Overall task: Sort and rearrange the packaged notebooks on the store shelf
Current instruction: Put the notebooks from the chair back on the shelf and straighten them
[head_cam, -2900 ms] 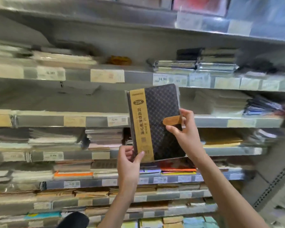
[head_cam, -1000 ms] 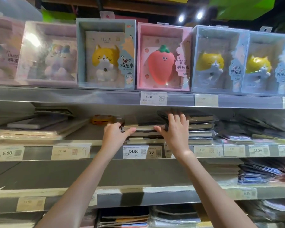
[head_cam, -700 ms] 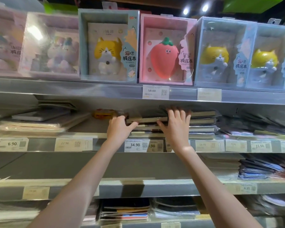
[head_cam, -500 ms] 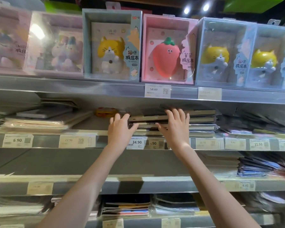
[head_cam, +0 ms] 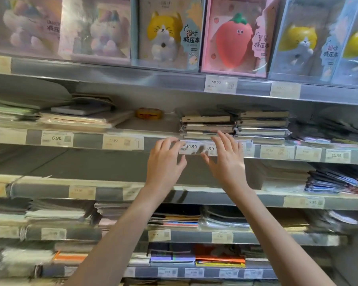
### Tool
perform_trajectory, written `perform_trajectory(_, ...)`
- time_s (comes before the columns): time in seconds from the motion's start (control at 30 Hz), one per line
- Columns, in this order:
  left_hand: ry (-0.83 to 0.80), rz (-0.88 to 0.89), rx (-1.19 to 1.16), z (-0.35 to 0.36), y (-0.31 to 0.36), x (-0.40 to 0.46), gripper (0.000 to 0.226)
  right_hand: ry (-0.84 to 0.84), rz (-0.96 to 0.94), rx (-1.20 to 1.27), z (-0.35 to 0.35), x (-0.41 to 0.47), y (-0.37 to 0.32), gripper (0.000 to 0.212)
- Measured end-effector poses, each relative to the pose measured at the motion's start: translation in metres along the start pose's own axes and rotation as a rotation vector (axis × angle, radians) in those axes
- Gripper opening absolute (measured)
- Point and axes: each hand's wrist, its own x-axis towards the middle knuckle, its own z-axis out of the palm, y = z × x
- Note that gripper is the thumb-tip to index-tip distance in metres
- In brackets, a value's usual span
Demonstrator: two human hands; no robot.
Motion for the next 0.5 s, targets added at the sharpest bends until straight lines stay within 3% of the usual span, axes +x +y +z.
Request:
perform_trajectory(0.2,-0.135,-0.054,0.019,0.006,-0.019,-0.052,0.039,-0.084,0.001,0.003,0.012,-0.047,-0.019,0.051)
perform_trajectory(0.5,-0.358,-0.199,0.023,0.032,-0.053,-0.142,0.042,-0.464,0.065,0.045,0.044,-0.130,-0.044,0.058)
